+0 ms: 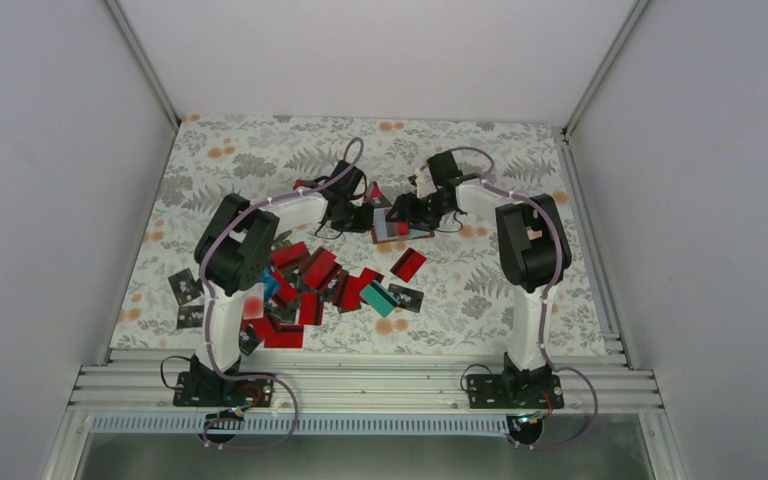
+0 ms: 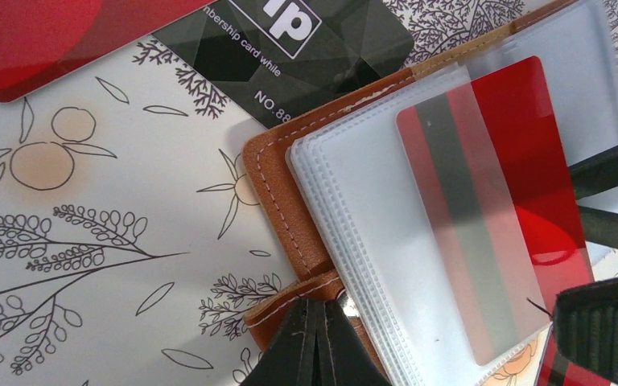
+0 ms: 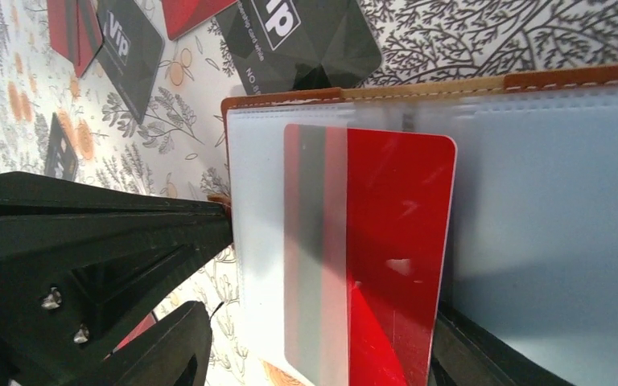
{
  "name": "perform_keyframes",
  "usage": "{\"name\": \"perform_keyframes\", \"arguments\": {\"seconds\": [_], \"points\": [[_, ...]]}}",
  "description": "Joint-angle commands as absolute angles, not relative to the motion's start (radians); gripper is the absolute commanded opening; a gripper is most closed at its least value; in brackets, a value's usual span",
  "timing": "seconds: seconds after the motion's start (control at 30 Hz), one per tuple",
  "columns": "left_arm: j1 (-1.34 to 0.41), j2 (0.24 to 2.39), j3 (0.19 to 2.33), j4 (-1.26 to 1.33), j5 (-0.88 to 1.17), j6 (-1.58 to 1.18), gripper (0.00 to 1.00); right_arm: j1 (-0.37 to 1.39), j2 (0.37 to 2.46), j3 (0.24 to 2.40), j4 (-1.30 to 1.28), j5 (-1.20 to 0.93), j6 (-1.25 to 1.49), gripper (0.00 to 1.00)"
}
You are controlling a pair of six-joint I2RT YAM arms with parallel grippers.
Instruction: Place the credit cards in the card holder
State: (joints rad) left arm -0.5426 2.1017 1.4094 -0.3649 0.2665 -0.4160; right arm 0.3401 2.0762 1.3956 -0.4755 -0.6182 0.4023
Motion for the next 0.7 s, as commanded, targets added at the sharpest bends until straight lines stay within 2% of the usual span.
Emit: {"name": "perform_keyframes", "arguments": {"seconds": [0.0, 0.67], "points": [[-0.546, 2.127, 1.385, -0.403, 0.26, -0.426, 0.02, 0.346, 2.039, 1.423, -0.529, -0.533, 0.38, 0.67], [-0.548, 2.143, 1.387, -0.395, 0.272, -0.423, 0.02, 0.425, 2.138, 1.513, -0.551, -0.553, 0.345, 0.65]]}}
